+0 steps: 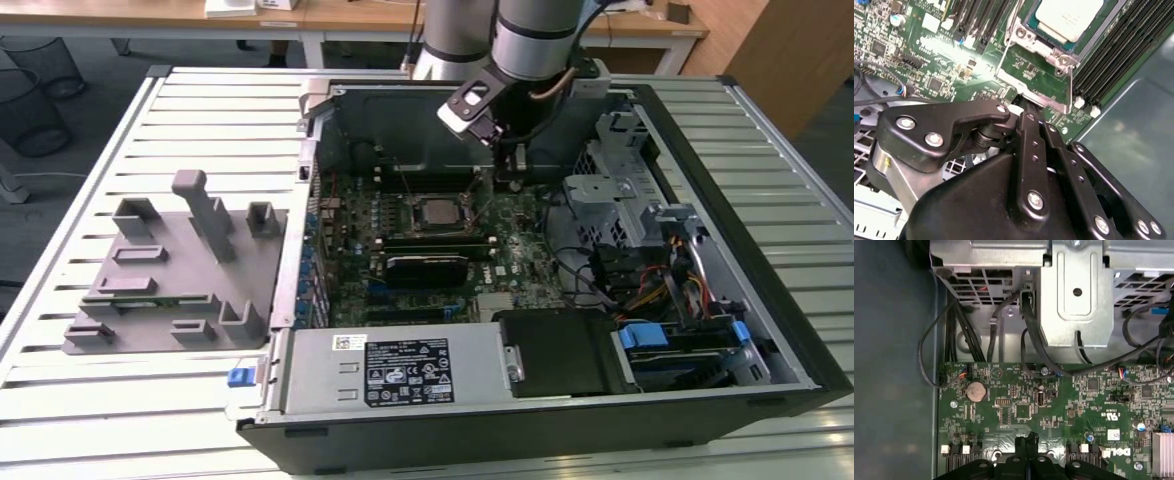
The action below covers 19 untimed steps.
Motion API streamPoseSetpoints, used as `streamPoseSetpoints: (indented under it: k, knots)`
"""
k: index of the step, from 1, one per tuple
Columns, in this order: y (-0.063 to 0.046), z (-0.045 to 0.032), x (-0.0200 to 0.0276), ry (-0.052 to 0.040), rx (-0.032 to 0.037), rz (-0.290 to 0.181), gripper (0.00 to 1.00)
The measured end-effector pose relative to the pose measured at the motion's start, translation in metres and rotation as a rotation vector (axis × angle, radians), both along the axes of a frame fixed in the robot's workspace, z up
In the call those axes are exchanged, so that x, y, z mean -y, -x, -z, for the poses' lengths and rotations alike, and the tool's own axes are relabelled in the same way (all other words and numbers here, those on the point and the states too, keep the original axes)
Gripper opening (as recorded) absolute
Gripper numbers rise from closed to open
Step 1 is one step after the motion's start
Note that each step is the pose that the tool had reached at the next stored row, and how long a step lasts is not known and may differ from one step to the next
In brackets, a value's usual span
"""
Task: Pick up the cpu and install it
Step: 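Close the cpu cover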
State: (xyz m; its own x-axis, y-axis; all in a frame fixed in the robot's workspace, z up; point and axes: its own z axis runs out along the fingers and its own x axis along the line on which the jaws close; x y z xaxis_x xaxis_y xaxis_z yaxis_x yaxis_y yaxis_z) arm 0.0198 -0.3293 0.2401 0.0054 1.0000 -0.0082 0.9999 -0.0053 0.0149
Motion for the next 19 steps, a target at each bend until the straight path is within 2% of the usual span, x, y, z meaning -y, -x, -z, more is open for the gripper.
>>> streamPoseSetpoints:
  k: [19]
  knots:
    - [0.024, 0.0112, -0.0004, 0.0, 0.0, 0.0, 0.11]
